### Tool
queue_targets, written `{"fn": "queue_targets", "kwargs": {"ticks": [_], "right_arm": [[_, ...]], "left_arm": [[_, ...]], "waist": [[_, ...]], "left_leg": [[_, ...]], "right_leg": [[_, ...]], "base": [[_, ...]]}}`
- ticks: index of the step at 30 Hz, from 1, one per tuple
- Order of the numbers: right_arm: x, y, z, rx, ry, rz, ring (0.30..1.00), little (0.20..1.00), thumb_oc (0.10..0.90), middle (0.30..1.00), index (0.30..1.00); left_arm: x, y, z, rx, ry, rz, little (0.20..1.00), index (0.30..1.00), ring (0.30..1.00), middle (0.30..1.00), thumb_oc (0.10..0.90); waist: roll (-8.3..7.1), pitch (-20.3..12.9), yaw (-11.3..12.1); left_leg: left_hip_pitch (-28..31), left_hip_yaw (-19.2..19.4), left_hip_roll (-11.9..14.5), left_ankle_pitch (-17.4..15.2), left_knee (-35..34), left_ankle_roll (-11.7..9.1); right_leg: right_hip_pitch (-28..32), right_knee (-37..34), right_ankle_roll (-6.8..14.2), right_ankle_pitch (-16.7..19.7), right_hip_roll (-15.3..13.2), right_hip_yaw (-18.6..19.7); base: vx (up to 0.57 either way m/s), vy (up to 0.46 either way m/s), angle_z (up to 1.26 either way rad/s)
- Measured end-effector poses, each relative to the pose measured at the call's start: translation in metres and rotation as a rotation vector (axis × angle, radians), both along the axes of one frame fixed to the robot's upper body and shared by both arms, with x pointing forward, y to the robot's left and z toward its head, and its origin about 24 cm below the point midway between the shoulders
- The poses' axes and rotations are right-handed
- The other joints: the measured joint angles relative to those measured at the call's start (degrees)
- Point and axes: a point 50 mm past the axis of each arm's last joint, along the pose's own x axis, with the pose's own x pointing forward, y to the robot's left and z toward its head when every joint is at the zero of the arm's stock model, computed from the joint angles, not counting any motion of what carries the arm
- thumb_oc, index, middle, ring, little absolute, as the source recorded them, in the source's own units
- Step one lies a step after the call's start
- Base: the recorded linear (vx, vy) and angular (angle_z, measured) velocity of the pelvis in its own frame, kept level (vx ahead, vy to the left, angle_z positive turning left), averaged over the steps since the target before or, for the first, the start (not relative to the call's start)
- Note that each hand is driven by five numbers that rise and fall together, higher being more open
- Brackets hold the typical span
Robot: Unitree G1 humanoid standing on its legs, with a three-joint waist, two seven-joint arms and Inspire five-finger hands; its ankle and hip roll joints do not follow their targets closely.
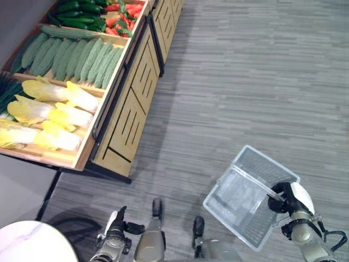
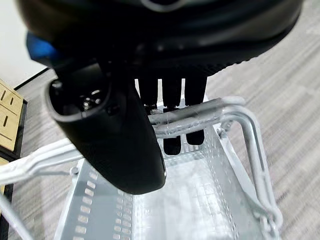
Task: Get the vegetables into the basket
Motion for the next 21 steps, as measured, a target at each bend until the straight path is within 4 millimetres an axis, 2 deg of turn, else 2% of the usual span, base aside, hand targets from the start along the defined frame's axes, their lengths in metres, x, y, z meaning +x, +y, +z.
{"fn": "queue_targets", "kwargs": {"ticks": [2, 4, 5, 6, 7, 8, 9, 12, 14, 15, 19, 21], "right_arm": [[-0.001, 0.0, -0.001, 0.001, 0.001, -0.001, 0.3, 0.3, 0.4, 0.3, 0.3], [-0.006, -0.003, -0.002, -0.003, 0.012, -0.018, 0.3, 0.3, 0.4, 0.3, 0.3], [-0.01, -0.005, -0.005, -0.004, 0.03, -0.031, 0.3, 0.3, 0.4, 0.3, 0.3], [-0.011, -0.005, -0.006, -0.003, 0.035, -0.035, 0.3, 0.3, 0.4, 0.3, 0.3], [-0.011, -0.002, -0.007, 0.005, 0.034, -0.036, 0.3, 0.3, 0.4, 0.3, 0.3], [-0.011, 0.0, -0.009, 0.014, 0.034, -0.037, 0.3, 0.3, 0.4, 0.3, 0.3], [-0.012, 0.004, -0.014, 0.032, 0.042, -0.044, 0.3, 0.3, 0.4, 0.3, 0.3], [-0.006, 0.012, -0.016, 0.054, 0.03, -0.034, 0.3, 0.3, 0.4, 0.3, 0.3], [0.0, 0.014, -0.014, 0.058, 0.014, -0.024, 0.3, 0.3, 0.4, 0.3, 0.3], [0.005, 0.016, -0.012, 0.06, -0.001, -0.018, 0.3, 0.3, 0.4, 0.3, 0.3], [0.006, 0.016, -0.012, 0.06, 0.0, -0.019, 0.3, 0.3, 0.4, 0.3, 0.3], [0.005, 0.016, -0.013, 0.062, 0.004, -0.021, 0.3, 0.3, 0.4, 0.3, 0.3]], "left_arm": [[-0.014, 0.002, -0.005, 0.006, 0.047, 0.008, 1.0, 1.0, 1.0, 1.0, 0.9], [-0.015, 0.002, -0.005, 0.015, 0.062, -0.008, 1.0, 1.0, 1.0, 1.0, 0.9], [-0.021, 0.001, -0.007, 0.02, 0.082, -0.025, 1.0, 1.0, 1.0, 1.0, 0.9], [-0.024, 0.002, -0.008, 0.025, 0.094, -0.034, 1.0, 1.0, 1.0, 1.0, 0.9], [-0.026, 0.002, -0.009, 0.03, 0.101, -0.036, 1.0, 1.0, 1.0, 1.0, 0.9], [-0.023, 0.004, -0.008, 0.034, 0.095, -0.039, 1.0, 1.0, 1.0, 1.0, 0.9], [-0.023, 0.007, -0.007, 0.046, 0.095, -0.052, 1.0, 1.0, 1.0, 1.0, 0.9], [-0.021, 0.014, -0.004, 0.065, 0.09, -0.058, 1.0, 1.0, 1.0, 1.0, 0.9], [-0.02, 0.018, -0.002, 0.077, 0.085, -0.057, 1.0, 1.0, 1.0, 1.0, 0.9], [-0.019, 0.024, 0.0, 0.092, 0.081, -0.056, 1.0, 1.0, 1.0, 1.0, 0.9], [-0.02, 0.029, 0.001, 0.104, 0.086, -0.053, 1.0, 1.0, 1.0, 1.0, 0.9], [-0.02, 0.026, 0.0, 0.098, 0.088, -0.06, 1.0, 1.0, 1.0, 1.0, 0.9]], "waist": [[-0.62, -0.58, -0.11], [-0.84, -0.83, -0.54], [-0.43, -1.31, -0.95], [0.02, -1.63, -1.13], [-0.26, -1.74, -1.73], [-0.86, -1.63, -1.92], [-1.79, -1.93, -1.84], [-2.41, -2.2, -1.38], [-2.59, -2.2, -1.18], [-2.62, -2.2, -0.71], [-2.93, -2.28, -0.68], [-2.95, -2.27, -0.78]], "left_leg": [[1.87, 2.12, -0.42, 0.81, -0.39, 1.28], [2.22, 2.7, -1.12, 1.27, -0.03, 2.01], [3.25, 3.39, -1.52, 2.85, -0.78, 4.63], [4.15, 3.74, -1.48, 2.31, -1.06, 5.62], [4.63, 3.99, -2.42, -0.04, -1.1, 6.44], [4.64, 4.14, -3.34, -0.34, -1.09, 6.9], [4.93, 4.44, -4.77, -1.26, -1.08, 8.12], [5.14, 5.39, -6.97, -2.66, -1.07, 9.3], [5.04, 5.91, -8.14, -3.65, -1.09, 9.44], [4.74, 6.87, -8.52, -4.26, -1.1, 10.22], [4.71, 7.22, -9.19, -4.77, -1.12, 10.86], [4.87, 7.27, -9.02, -5.11, -1.17, 11.28]], "right_leg": [[1.94, 0.02, 0.92, -0.73, -0.33, 1.56], [2.62, 0.03, 1.29, -1.51, -0.93, 1.96], [3.21, 0.03, 1.54, -1.86, -1.32, 2.47], [3.61, 0.03, 1.96, -2.36, -1.46, 2.92], [3.5, 0.54, 2.96, -3.2, -2.38, 3.08], [3.24, 1.14, 3.53, -3.57, -3.35, 3.16], [2.59, 2.94, 4.98, -4.76, -5.03, 3.56], [-0.05, 7.94, 6.94, -7.52, -7.77, 4.99], [-0.39, 8.17, 7.24, -7.72, -8.95, 5.47], [-1.42, 8.78, 7.25, -7.71, -9.4, 6.07], [-1.64, 9.08, 7.42, -7.7, -10.02, 6.13], [-2.76, 11.48, 7.71, -7.83, -9.91, 6.19]], "base": [[0.25, 0.252, -0.6], [0.15, 0.203, -0.23], [0.09, 0.139, -0.22], [0.12, 0.195, -0.19], [0.07, 0.176, -0.05], [0.08, 0.219, 0.03], [0.05, 0.162, 0.02], [0.04, 0.102, -0.08], [0.06, 0.126, -0.12], [0.06, 0.121, -0.24], [0.07, 0.14, -0.06], [0.05, 0.159, -0.06]]}}
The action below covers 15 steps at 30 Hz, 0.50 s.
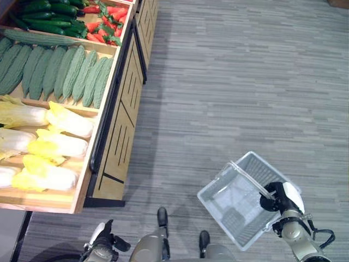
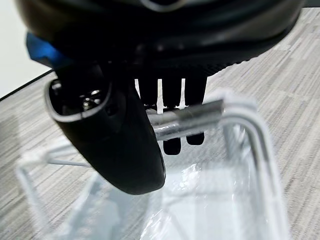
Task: Get the vegetables into the basket
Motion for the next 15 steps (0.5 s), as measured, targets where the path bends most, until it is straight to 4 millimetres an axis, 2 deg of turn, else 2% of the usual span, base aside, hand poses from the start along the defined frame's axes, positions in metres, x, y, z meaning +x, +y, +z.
{"fn": "queue_targets", "kwargs": {"ticks": [4, 5, 6, 7, 9, 11, 12, 13, 15], "right_arm": [[0.004, 0.003, 0.0, 0.0, 0.0, 0.014, 0.3, 0.3, 0.4, 0.3, 0.3], [0.006, 0.005, 0.0, 0.001, 0.001, 0.027, 0.3, 0.3, 0.4, 0.3, 0.3], [0.007, 0.008, -0.001, 0.001, 0.003, 0.043, 0.3, 0.3, 0.4, 0.3, 0.3], [0.008, 0.01, -0.001, 0.002, 0.001, 0.054, 0.3, 0.3, 0.4, 0.3, 0.3], [0.009, 0.014, 0.0, 0.004, -0.005, 0.071, 0.3, 0.3, 0.4, 0.3, 0.3], [0.01, 0.016, 0.0, -0.004, -0.004, 0.089, 0.3, 0.3, 0.4, 0.3, 0.3], [0.012, 0.017, 0.001, -0.007, -0.008, 0.099, 0.3, 0.3, 0.4, 0.3, 0.3], [0.011, 0.019, 0.0, -0.01, 0.0, 0.112, 0.3, 0.3, 0.4, 0.3, 0.3], [0.01, 0.019, -0.001, -0.014, 0.004, 0.114, 0.3, 0.3, 0.4, 0.3, 0.3]], "left_arm": [[0.0, -0.003, -0.001, -0.01, 0.002, -0.018, 1.0, 1.0, 1.0, 1.0, 0.9], [0.003, -0.003, 0.0, -0.01, -0.004, -0.022, 1.0, 1.0, 1.0, 1.0, 0.9], [0.005, -0.003, 0.001, -0.01, -0.011, -0.022, 1.0, 1.0, 1.0, 1.0, 0.9], [0.006, -0.002, 0.001, -0.008, -0.012, -0.019, 1.0, 1.0, 1.0, 1.0, 0.9], [0.009, 0.0, 0.003, 0.001, -0.019, -0.018, 1.0, 1.0, 1.0, 1.0, 0.9], [0.018, 0.002, 0.006, 0.01, -0.043, -0.022, 1.0, 1.0, 1.0, 1.0, 0.9], [0.017, 0.004, 0.006, 0.017, -0.035, -0.015, 1.0, 1.0, 1.0, 1.0, 0.9], [0.012, 0.007, 0.005, 0.025, -0.008, 0.003, 1.0, 1.0, 1.0, 1.0, 0.9], [0.007, 0.008, 0.003, 0.025, 0.007, 0.019, 1.0, 1.0, 1.0, 1.0, 0.9]], "waist": [[-0.02, -0.1, -0.72], [-0.02, -0.09, -0.98], [-0.04, 0.04, -0.79], [-0.05, 0.04, -0.9], [-0.17, 0.09, -1.32], [-0.61, 0.46, -1.17], [-0.61, 0.94, -1.38], [-1.05, 1.47, -2.35], [-1.61, 2.27, -2.53]], "left_leg": [[0.55, 0.04, 0.54, -0.29, 0.1, 1.14], [0.98, -0.22, 0.66, -0.41, 0.1, 1.88], [1.3, -0.46, 0.69, -0.47, 0.06, 2.14], [1.74, -0.89, 0.54, -0.58, 0.08, 2.25], [2.5, -1.85, 0.17, -1.08, 0.09, 2.54], [2.63, -2.73, 0.06, -1.52, 0.38, 2.24], [2.85, -3.4, 0.17, -1.71, 0.61, 2.05], [4.19, -5.03, 0.39, -2.72, 0.7, 0.63], [5.7, -6.09, 0.56, -3.69, 0.8, -0.79]], "right_leg": [[-4.46, 9.69, 0.75, -0.74, 0.27, 0.31], [-7.27, 15.48, 0.89, -0.9, 0.26, 0.31], [-11.11, 21.81, 1.47, -2.59, -0.06, 0.55], [-12.44, 23.16, 1.69, -3.54, -0.24, 0.77], [-15.4, 19.87, 1.59, -3.67, -0.79, 1.1], [-18.25, 13.47, 1.99, -1.43, -1.38, 1.15], [-19.12, 9.33, 2.06, 0.68, -1.61, 1.25], [-19.27, -3.49, 2.51, 7.19, -2.19, 2.82], [-18.92, -5.8, 2.58, 9.68, -2.55, 2.78]], "base": [[0.06, 0.085, -0.04], [0.11, 0.012, -0.1], [0.17, -0.002, -0.04], [0.15, -0.042, 0.09], [0.16, -0.076, 0.33], [0.26, -0.16, 0.28], [0.35, -0.185, 0.52], [0.27, -0.129, 0.58], [0.18, -0.12, 0.6]]}}
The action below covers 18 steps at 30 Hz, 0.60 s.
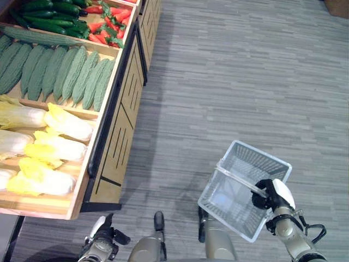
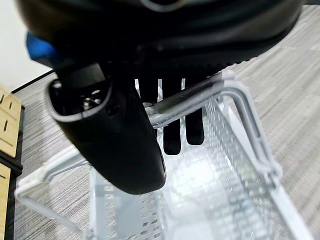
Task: Get the vegetables into the basket
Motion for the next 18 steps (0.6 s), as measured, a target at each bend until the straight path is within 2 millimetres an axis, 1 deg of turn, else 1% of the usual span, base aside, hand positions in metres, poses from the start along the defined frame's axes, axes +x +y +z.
{"fn": "queue_targets", "kwargs": {"ticks": [1, 2, 3, 4, 5, 6, 7, 9, 10, 12, 13, 15, 17, 18], "right_arm": [[-0.009, -0.002, -0.004, -0.004, 0.025, -0.008, 0.3, 0.3, 0.4, 0.3, 0.3], [-0.012, -0.004, -0.006, -0.005, 0.034, -0.018, 0.3, 0.3, 0.4, 0.3, 0.3], [-0.013, -0.006, -0.005, -0.008, 0.033, -0.028, 0.3, 0.3, 0.4, 0.3, 0.3], [-0.012, -0.007, -0.004, -0.011, 0.032, -0.028, 0.3, 0.3, 0.4, 0.3, 0.3], [-0.01, -0.017, 0.003, -0.041, 0.022, -0.026, 0.3, 0.3, 0.4, 0.3, 0.3], [-0.008, -0.027, 0.012, -0.07, 0.004, -0.037, 0.3, 0.3, 0.4, 0.3, 0.3], [-0.008, -0.03, 0.014, -0.076, -0.003, -0.044, 0.3, 0.3, 0.4, 0.3, 0.3], [-0.006, -0.042, 0.024, -0.105, -0.024, -0.064, 0.3, 0.3, 0.4, 0.3, 0.3], [-0.006, -0.043, 0.024, -0.106, -0.027, -0.068, 0.3, 0.3, 0.4, 0.3, 0.3], [-0.001, -0.042, 0.028, -0.106, -0.043, -0.062, 0.3, 0.3, 0.4, 0.3, 0.3], [0.002, -0.042, 0.03, -0.107, -0.054, -0.058, 0.3, 0.3, 0.4, 0.3, 0.3], [0.002, -0.042, 0.03, -0.109, -0.053, -0.056, 0.3, 0.3, 0.4, 0.3, 0.3], [0.002, -0.042, 0.031, -0.109, -0.054, -0.054, 0.3, 0.3, 0.4, 0.3, 0.3], [0.001, -0.043, 0.03, -0.11, -0.051, -0.055, 0.3, 0.3, 0.4, 0.3, 0.3]], "left_arm": [[-0.009, 0.0, -0.003, -0.003, 0.022, 0.004, 1.0, 1.0, 1.0, 1.0, 0.9], [-0.013, -0.002, -0.004, -0.01, 0.028, 0.004, 1.0, 1.0, 1.0, 1.0, 0.9], [-0.013, -0.009, -0.006, -0.029, 0.021, 0.002, 1.0, 1.0, 1.0, 1.0, 0.9], [-0.018, -0.01, -0.008, -0.034, 0.032, 0.004, 1.0, 1.0, 1.0, 1.0, 0.9], [-0.023, -0.023, -0.013, -0.067, 0.046, 0.007, 1.0, 1.0, 1.0, 1.0, 0.9], [-0.022, -0.026, -0.013, -0.073, 0.045, 0.002, 1.0, 1.0, 1.0, 1.0, 0.9], [-0.021, -0.026, -0.013, -0.072, 0.041, 0.0, 1.0, 1.0, 1.0, 1.0, 0.9], [-0.015, -0.027, -0.012, -0.074, 0.029, -0.006, 1.0, 1.0, 1.0, 1.0, 0.9], [-0.014, -0.027, -0.011, -0.075, 0.027, -0.007, 1.0, 1.0, 1.0, 1.0, 0.9], [-0.009, -0.028, -0.01, -0.077, 0.011, -0.011, 1.0, 1.0, 1.0, 1.0, 0.9], [-0.005, -0.029, -0.009, -0.078, 0.003, -0.014, 1.0, 1.0, 1.0, 1.0, 0.9], [-0.001, -0.03, -0.008, -0.08, -0.007, -0.018, 1.0, 1.0, 1.0, 1.0, 0.9], [0.002, -0.031, -0.007, -0.081, -0.015, -0.02, 1.0, 1.0, 1.0, 1.0, 0.9], [0.004, -0.031, -0.007, -0.081, -0.02, -0.021, 1.0, 1.0, 1.0, 1.0, 0.9]], "waist": [[-0.56, 0.11, -0.19], [-0.46, 0.14, -0.13], [1.29, -0.1, -0.09], [1.67, -0.15, -0.04], [2.73, -0.27, 0.23], [3.73, -0.41, 0.12], [3.81, -0.41, 0.12], [4.88, -0.56, 0.16], [5.13, -0.63, 0.15], [5.72, -0.6, 0.19], [6.17, -0.57, 0.22], [6.68, -0.69, 0.24], [7.27, -0.68, 0.35], [7.51, -0.74, 0.17]], "left_leg": [[1.92, -1.43, 0.27, -0.82, -0.42, -1.44], [2.44, -1.96, 0.96, -1.82, -0.44, -2.14], [3.12, -1.78, 3.28, -2.69, 0.01, -2.19], [2.96, -1.74, 4.29, -3.03, 0.69, -2.65], [2.32, -1.74, 7.0, -4.22, 4.89, -2.69], [2.11, -2.04, 8.41, -4.04, 5.71, -2.61], [1.93, -2.19, 8.63, -3.66, 6.02, -2.93], [1.1, -2.3, 9.21, -2.96, 6.6, -3.53], [1.06, -2.29, 9.34, -2.77, 6.6, -3.82], [0.74, -2.45, 9.52, -1.66, 6.73, -5.22], [0.48, -2.65, 9.6, -1.11, 6.78, -5.89], [0.29, -3.06, 9.53, -0.68, 6.77, -6.55], [0.04, -3.82, 9.45, 0.47, 6.94, -8.12], [-0.68, -4.68, 9.25, 1.18, 7.63, -9.12]], "right_leg": [[1.53, 1.3, -0.11, 1.47, -0.47, -0.5], [1.58, 2.21, -0.25, 2.76, -0.08, -1.18], [2.16, 2.9, -0.24, 2.76, 1.71, -3.27], [2.46, 2.87, -0.28, 2.77, 2.55, -3.54], [4.4, 2.4, -3.09, 3.97, 5.03, -6.29], [5.05, 2.89, -4.62, 3.31, 6.23, -7.23], [5.12, 3.03, -5.33, 3.31, 6.39, -7.63], [4.94, 3.81, -6.77, 2.73, 6.8, -8.53], [4.96, 3.85, -7.04, 2.59, 6.9, -8.69], [4.98, 4.1, -7.69, 2.1, 6.96, -9.09], [5.0, 4.29, -7.85, 1.78, 6.96, -9.42], [5.13, 4.16, -7.97, 1.57, 6.72, -9.8], [5.63, 4.03, -7.93, 1.25, 6.56, -10.32], [6.02, 3.92, -7.75, 0.85, 6.43, -11.23]], "base": [[0.2, -0.195, 0.64], [0.22, -0.24, 0.64], [0.17, -0.202, 0.28], [0.18, -0.277, 0.23], [0.14, -0.266, 0.27], [0.14, -0.265, 0.3], [0.09, -0.196, 0.35], [0.07, -0.145, 0.23], [0.04, -0.091, 0.13], [0.05, -0.125, 0.12], [0.05, -0.136, 0.18], [0.02, -0.107, 0.16], [0.02, -0.12, 0.19], [0.01, -0.078, 0.28]]}}
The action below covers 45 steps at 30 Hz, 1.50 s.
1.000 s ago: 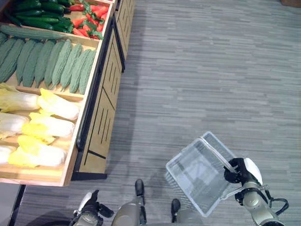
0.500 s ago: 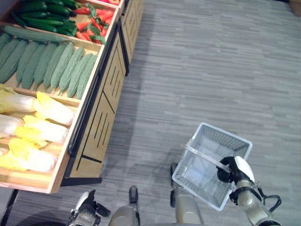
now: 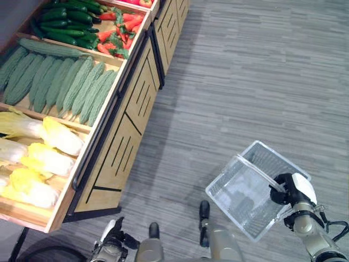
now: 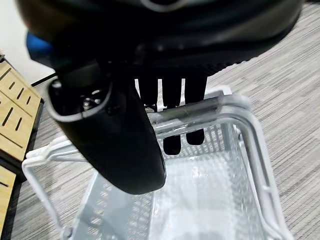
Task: Get the vegetables into the basket
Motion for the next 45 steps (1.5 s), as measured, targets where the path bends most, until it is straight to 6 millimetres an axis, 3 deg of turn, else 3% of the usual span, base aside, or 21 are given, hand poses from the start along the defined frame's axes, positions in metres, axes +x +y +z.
{"fn": "queue_targets", "kwargs": {"ticks": [5, 6, 8, 9, 12, 15, 18, 19, 20, 23, 25, 31, 34, 36, 40, 42, 43, 44, 45], "right_arm": [[-0.002, -0.003, 0.001, -0.007, 0.0, -0.008, 0.3, 0.3, 0.4, 0.3, 0.3], [-0.003, -0.004, 0.0, -0.009, 0.008, -0.015, 0.3, 0.3, 0.4, 0.3, 0.3], [-0.011, -0.007, -0.004, -0.006, 0.028, -0.031, 0.3, 0.3, 0.4, 0.3, 0.3], [-0.013, -0.006, -0.005, -0.005, 0.035, -0.033, 0.3, 0.3, 0.4, 0.3, 0.3], [-0.013, -0.007, -0.004, -0.009, 0.033, -0.035, 0.3, 0.3, 0.4, 0.3, 0.3], [-0.008, -0.005, -0.003, -0.012, 0.021, -0.025, 0.3, 0.3, 0.4, 0.3, 0.3], [-0.008, -0.007, -0.001, -0.023, 0.02, -0.033, 0.3, 0.3, 0.4, 0.3, 0.3], [-0.011, -0.007, -0.004, -0.021, 0.033, -0.038, 0.3, 0.3, 0.4, 0.3, 0.3], [-0.014, -0.004, -0.008, -0.009, 0.042, -0.038, 0.3, 0.3, 0.4, 0.3, 0.3], [-0.017, 0.004, -0.017, 0.025, 0.058, -0.046, 0.3, 0.3, 0.4, 0.3, 0.3], [-0.011, 0.01, -0.017, 0.035, 0.049, -0.026, 0.3, 0.3, 0.4, 0.3, 0.3], [0.014, 0.024, -0.017, 0.061, 0.02, 0.002, 0.3, 0.3, 0.4, 0.3, 0.3], [0.013, 0.029, -0.02, 0.064, 0.034, 0.023, 0.3, 0.3, 0.4, 0.3, 0.3], [0.015, 0.033, -0.019, 0.072, 0.019, 0.029, 0.3, 0.3, 0.4, 0.3, 0.3], [0.01, 0.035, -0.021, 0.078, 0.02, 0.032, 0.3, 0.3, 0.4, 0.3, 0.3], [0.008, 0.037, -0.023, 0.086, 0.026, 0.034, 0.3, 0.3, 0.4, 0.3, 0.3], [0.005, 0.037, -0.025, 0.087, 0.036, 0.033, 0.3, 0.3, 0.4, 0.3, 0.3], [-0.006, 0.034, -0.031, 0.085, 0.07, 0.02, 0.3, 0.3, 0.4, 0.3, 0.3], [-0.009, 0.029, -0.034, 0.072, 0.097, -0.004, 0.3, 0.3, 0.4, 0.3, 0.3]], "left_arm": [[0.008, -0.002, 0.002, 0.003, -0.013, -0.021, 1.0, 1.0, 1.0, 1.0, 0.9], [0.009, -0.003, 0.002, 0.0, -0.014, -0.027, 1.0, 1.0, 1.0, 1.0, 0.9], [0.011, -0.005, 0.002, 0.002, -0.014, -0.045, 1.0, 1.0, 1.0, 1.0, 0.9], [0.011, -0.003, 0.003, 0.01, -0.012, -0.053, 1.0, 1.0, 1.0, 1.0, 0.9], [0.012, 0.0, 0.004, 0.025, -0.011, -0.062, 1.0, 1.0, 1.0, 1.0, 0.9], [-0.007, 0.001, -0.002, 0.021, 0.044, -0.054, 1.0, 1.0, 1.0, 1.0, 0.9], [-0.015, -0.002, -0.006, 0.016, 0.066, -0.064, 1.0, 1.0, 1.0, 1.0, 0.9], [-0.016, -0.001, -0.006, 0.017, 0.069, -0.063, 1.0, 1.0, 1.0, 1.0, 0.9], [-0.008, 0.003, -0.002, 0.032, 0.047, -0.071, 1.0, 1.0, 1.0, 1.0, 0.9], [0.007, 0.013, 0.006, 0.066, 0.001, -0.088, 1.0, 1.0, 1.0, 1.0, 0.9], [0.015, 0.021, 0.012, 0.082, -0.04, -0.07, 1.0, 1.0, 1.0, 1.0, 0.9], [0.025, 0.034, 0.021, 0.095, -0.086, -0.004, 1.0, 1.0, 1.0, 1.0, 0.9], [0.021, 0.034, 0.019, 0.099, -0.073, 0.001, 1.0, 1.0, 1.0, 1.0, 0.9], [0.018, 0.036, 0.018, 0.108, -0.061, 0.008, 1.0, 1.0, 1.0, 1.0, 0.9], [0.015, 0.036, 0.016, 0.111, -0.041, 0.024, 1.0, 1.0, 1.0, 1.0, 0.9], [0.016, 0.034, 0.015, 0.104, -0.042, 0.026, 1.0, 1.0, 1.0, 1.0, 0.9], [0.016, 0.033, 0.015, 0.099, -0.043, 0.029, 1.0, 1.0, 1.0, 1.0, 0.9], [0.016, 0.032, 0.015, 0.093, -0.047, 0.026, 1.0, 1.0, 1.0, 1.0, 0.9], [0.011, 0.021, 0.01, 0.061, -0.043, 0.023, 1.0, 1.0, 1.0, 1.0, 0.9]], "waist": [[0.12, 0.18, 0.2], [-0.4, 0.62, 0.27], [-0.59, 1.03, 0.27], [-0.58, 1.03, 0.06], [-0.95, 1.37, 0.91], [-0.88, 1.36, 1.58], [-0.86, 1.34, 1.51], [-0.3, 1.15, 1.42], [-2.11, 2.13, 1.26], [-4.96, 2.39, 1.53], [-5.49, 2.3, 1.74], [-5.97, 2.3, 2.03], [-6.24, 2.19, 2.07], [-6.58, 1.84, 1.27], [-6.99, 1.65, -0.27], [-6.87, 1.78, -1.67], [-6.93, 1.78, -2.33], [-7.7, 1.68, -2.96], [-5.98, 1.53, -2.47]], "left_leg": [[-3.72, -0.23, -0.07, 2.94, 3.82, -1.85], [-4.36, -0.12, -0.11, 4.17, 3.84, -1.99], [-4.92, 3.99, 0.98, 4.31, 3.22, -1.62], [-5.52, 6.41, 2.12, 4.23, 1.54, -1.92], [-7.86, 7.95, 4.02, 4.38, -1.18, -1.94], [-5.91, 9.37, 5.36, 4.57, -4.87, -1.86], [-5.31, 9.69, 3.71, 5.31, -5.25, -0.26], [-4.04, 11.81, 3.06, 3.21, -6.11, 0.68], [-3.47, 12.22, 1.25, 3.01, -6.54, 1.27], [-2.99, 13.11, -2.7, 1.29, -6.22, 4.09], [-2.63, 14.1, -4.43, 0.29, -6.2, 5.53], [-0.9, 15.01, -6.38, -0.85, -7.03, 7.18], [0.73, 14.05, -6.31, -1.2, -7.5, 7.82], [1.18, 12.74, -6.18, -1.92, -8.3, 8.98], [1.19, 9.54, -5.74, -1.87, -8.25, 9.0], [1.68, 5.85, -5.31, -2.2, -8.13, 8.38], [1.99, 3.4, -5.27, -2.4, -8.09, 7.01], [3.15, 0.17, -5.58, -2.73, -7.88, 4.28], [4.02, -0.08, -3.32, -3.59, -7.83, 4.1]], "right_leg": [[1.43, -1.51, -0.48, -0.31, -1.42, -2.95], [2.11, -1.94, -1.07, -0.57, -1.97, -4.12], [4.31, -3.26, -3.5, -1.0, -2.31, -6.75], [4.98, -4.42, -3.41, -1.32, -2.12, -8.44], [5.19, -4.71, -3.08, -1.17, -1.81, -8.36], [6.78, -5.69, -1.58, -1.04, -0.56, -6.68], [7.07, -5.67, 0.1, -0.79, -0.55, -5.25], [6.85, -4.91, 1.62, -0.5, -1.14, -4.59], [6.39, -3.7, 2.69, -0.44, -2.91, -4.05], [5.68, -1.88, 4.46, -0.9, -7.0, -0.95], [5.12, -1.23, 5.38, -0.5, -8.65, 1.55], [4.48, 2.02, 6.73, 0.28, -10.15, 2.09], [2.44, 8.42, 6.85, 0.06, -10.19, 5.6], [-1.5, 13.12, 7.99, -2.7, -9.69, 9.33], [-2.83, 1.92, 8.11, -1.23, -7.7, 11.24], [-3.12, -5.51, 7.89, 2.26, -6.13, 15.84], [-2.25, -8.02, 7.92, 3.61, -5.35, 19.58], [-0.41, -7.36, 8.55, 7.37, -5.89, 20.6], [-0.4, -4.82, 7.12, 7.24, -3.55, 18.7]], "base": [[0.0, -0.039, 0.41], [0.06, 0.039, 0.62], [0.11, 0.091, 0.73], [0.1, 0.084, 0.59], [0.19, 0.192, 0.24], [0.13, 0.236, -0.38], [0.11, 0.227, -0.3], [0.06, 0.161, -0.17], [0.09, 0.247, -0.11], [0.05, 0.256, 0.0], [0.04, 0.197, -0.07], [0.06, 0.19, -0.04], [0.11, 0.036, 0.05], [0.16, -0.034, 0.11], [0.2, -0.104, 0.43], [0.29, -0.214, 0.94], [0.13, -0.121, 1.49], [0.1, -0.115, 1.54], [0.13, -0.249, 0.97]]}}
